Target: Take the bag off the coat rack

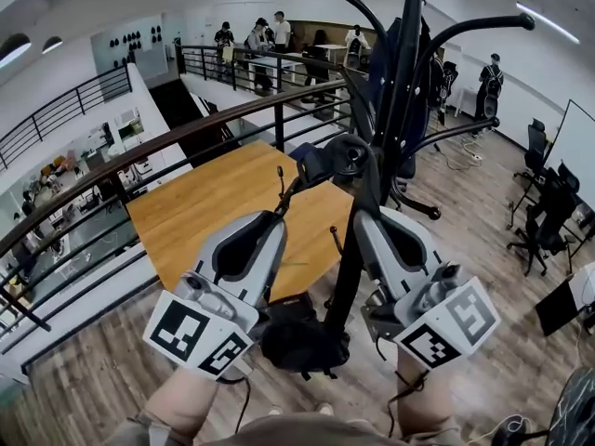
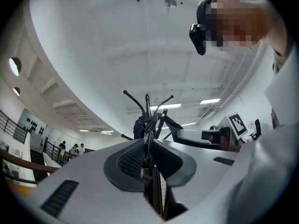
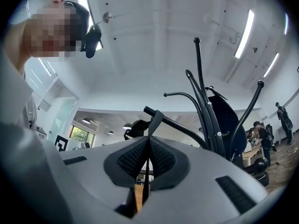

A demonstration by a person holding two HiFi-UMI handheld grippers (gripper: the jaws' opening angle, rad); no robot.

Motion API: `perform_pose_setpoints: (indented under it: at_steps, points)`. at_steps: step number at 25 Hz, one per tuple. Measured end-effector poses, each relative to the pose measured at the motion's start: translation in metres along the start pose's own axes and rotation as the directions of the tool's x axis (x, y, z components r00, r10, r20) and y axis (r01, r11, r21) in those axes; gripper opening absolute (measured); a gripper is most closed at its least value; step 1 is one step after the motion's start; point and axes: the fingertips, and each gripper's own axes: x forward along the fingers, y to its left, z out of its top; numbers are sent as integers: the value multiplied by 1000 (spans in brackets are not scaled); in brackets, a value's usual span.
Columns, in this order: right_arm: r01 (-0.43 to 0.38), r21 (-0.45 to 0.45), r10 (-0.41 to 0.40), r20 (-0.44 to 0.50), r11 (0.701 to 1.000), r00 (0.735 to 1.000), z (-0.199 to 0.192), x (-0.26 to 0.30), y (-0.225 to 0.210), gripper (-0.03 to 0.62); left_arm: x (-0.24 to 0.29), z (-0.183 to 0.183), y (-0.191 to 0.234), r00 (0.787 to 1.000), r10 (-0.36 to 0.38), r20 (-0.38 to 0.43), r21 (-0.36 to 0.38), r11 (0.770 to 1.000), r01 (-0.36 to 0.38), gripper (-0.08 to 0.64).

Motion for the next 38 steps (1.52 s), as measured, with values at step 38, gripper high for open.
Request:
perform_pose_setpoints:
  at_steps: [38]
  points:
    - [-624,348,672,-25,700,740,-100,121,193,32,-289,76,82,622,783,0,267,599,-755,58]
